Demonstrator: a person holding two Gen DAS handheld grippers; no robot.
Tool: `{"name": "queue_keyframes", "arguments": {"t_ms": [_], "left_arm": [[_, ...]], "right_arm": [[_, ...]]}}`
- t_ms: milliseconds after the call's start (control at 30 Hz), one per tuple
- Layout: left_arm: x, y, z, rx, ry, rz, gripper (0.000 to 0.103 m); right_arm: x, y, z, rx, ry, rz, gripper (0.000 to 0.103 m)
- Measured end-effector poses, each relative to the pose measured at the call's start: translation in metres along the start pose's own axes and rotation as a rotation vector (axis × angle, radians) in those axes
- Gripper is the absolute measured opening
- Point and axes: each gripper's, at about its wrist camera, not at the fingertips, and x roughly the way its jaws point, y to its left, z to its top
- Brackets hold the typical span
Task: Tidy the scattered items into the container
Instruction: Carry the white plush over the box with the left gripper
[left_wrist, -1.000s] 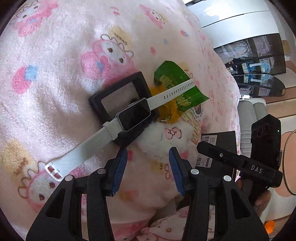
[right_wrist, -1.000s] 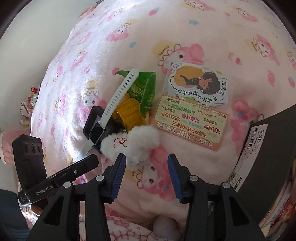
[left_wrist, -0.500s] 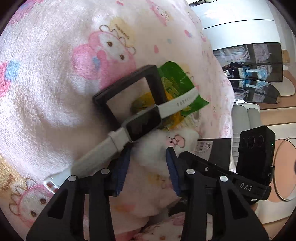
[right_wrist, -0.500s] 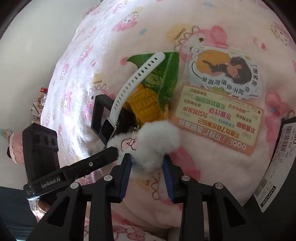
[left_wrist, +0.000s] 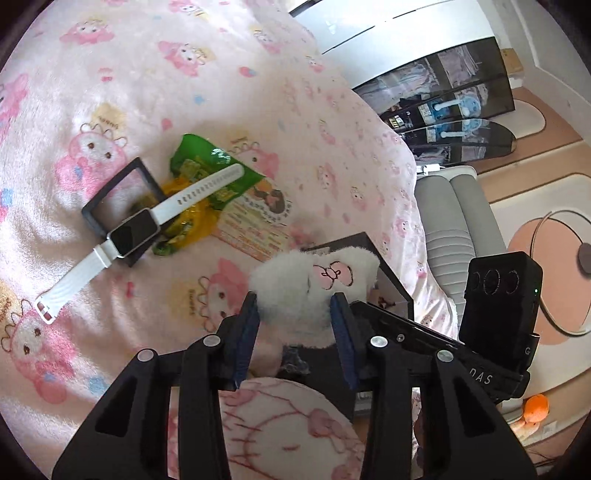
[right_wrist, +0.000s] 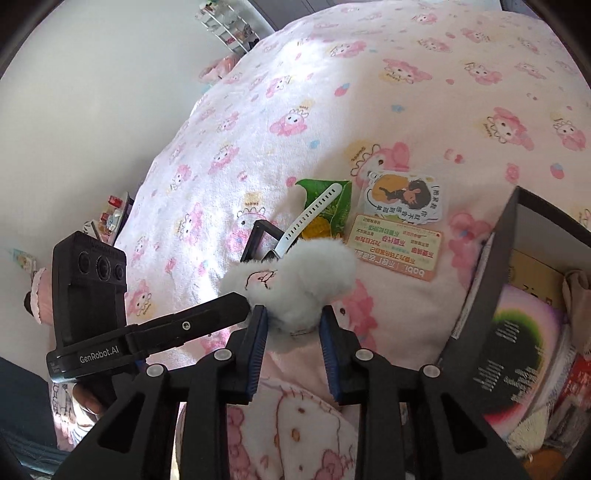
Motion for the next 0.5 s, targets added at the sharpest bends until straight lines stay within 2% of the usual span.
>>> {"name": "queue_keyframes", "arguments": {"t_ms": [200, 333, 500], "left_arm": [[0.011, -0.07, -0.022, 0.125, 0.034, -0.023, 0.038], [0.041, -0.11, -0.037, 0.178, 0.096, -0.047, 0.038], [0.103, -0.155, -0.053, 0.245, 0.226, -0.068, 0.038]], "right_arm": [[-0.062, -0.02, -0.028, 0.057, -0.111, 0.006, 0.025], [-0.101, -0.049, -0.052, 0.106, -0.166, -0.022, 0.025], [-0.139, -0.098, -0.086, 0.184, -0.216, -0.074, 0.025]]}}
